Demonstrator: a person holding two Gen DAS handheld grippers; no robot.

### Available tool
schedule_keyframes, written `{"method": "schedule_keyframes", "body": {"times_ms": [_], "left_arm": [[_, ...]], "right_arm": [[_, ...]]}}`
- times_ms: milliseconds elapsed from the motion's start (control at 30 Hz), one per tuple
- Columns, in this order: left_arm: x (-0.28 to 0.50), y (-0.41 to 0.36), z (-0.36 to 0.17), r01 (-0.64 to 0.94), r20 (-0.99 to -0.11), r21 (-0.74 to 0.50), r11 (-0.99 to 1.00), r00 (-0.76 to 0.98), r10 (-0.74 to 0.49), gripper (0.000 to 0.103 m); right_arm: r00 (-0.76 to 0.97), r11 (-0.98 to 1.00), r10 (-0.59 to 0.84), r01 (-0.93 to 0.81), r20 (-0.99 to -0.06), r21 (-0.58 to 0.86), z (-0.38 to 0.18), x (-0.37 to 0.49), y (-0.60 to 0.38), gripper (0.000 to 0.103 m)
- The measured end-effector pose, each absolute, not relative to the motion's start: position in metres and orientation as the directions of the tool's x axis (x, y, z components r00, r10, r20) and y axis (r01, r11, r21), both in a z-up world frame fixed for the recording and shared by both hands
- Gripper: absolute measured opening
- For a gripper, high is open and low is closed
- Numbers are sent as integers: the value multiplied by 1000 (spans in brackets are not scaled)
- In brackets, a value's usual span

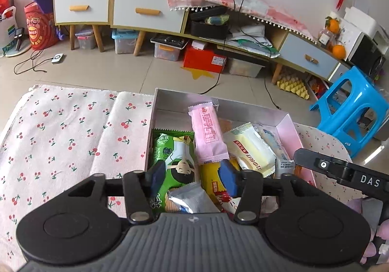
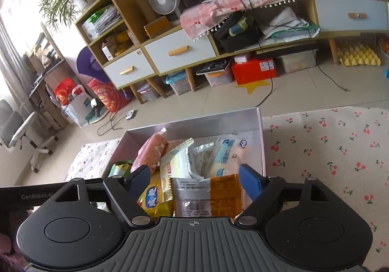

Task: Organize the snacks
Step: 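Carry both packs into the pink box and open both tools, then withdraw both tools from the box back over the table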

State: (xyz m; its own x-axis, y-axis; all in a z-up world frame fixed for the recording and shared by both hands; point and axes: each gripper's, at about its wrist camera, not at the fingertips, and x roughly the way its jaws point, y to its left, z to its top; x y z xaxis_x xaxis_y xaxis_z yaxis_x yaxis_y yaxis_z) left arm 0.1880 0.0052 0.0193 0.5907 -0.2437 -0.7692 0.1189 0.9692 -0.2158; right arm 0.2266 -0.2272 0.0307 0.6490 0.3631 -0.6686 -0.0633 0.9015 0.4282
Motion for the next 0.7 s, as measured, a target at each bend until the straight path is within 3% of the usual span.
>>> {"method": "schedule_keyframes", "body": {"times_ms": [100,367,700], "left_arm": [[182,6,21,109,-773,-211,971,590,-234,63],[157,14,23,88,-785,-213,973,578,-224,79],[127,18,25,85,-797,-181,980,572,-197,95]], "right_arm": [[645,913,351,-74,-679,402,41,220,-223,84],[627,930,333,-96,-704,354,61,194,-210,93],[612,946,302,-101,-731,307,68,157,-195,93]]}}
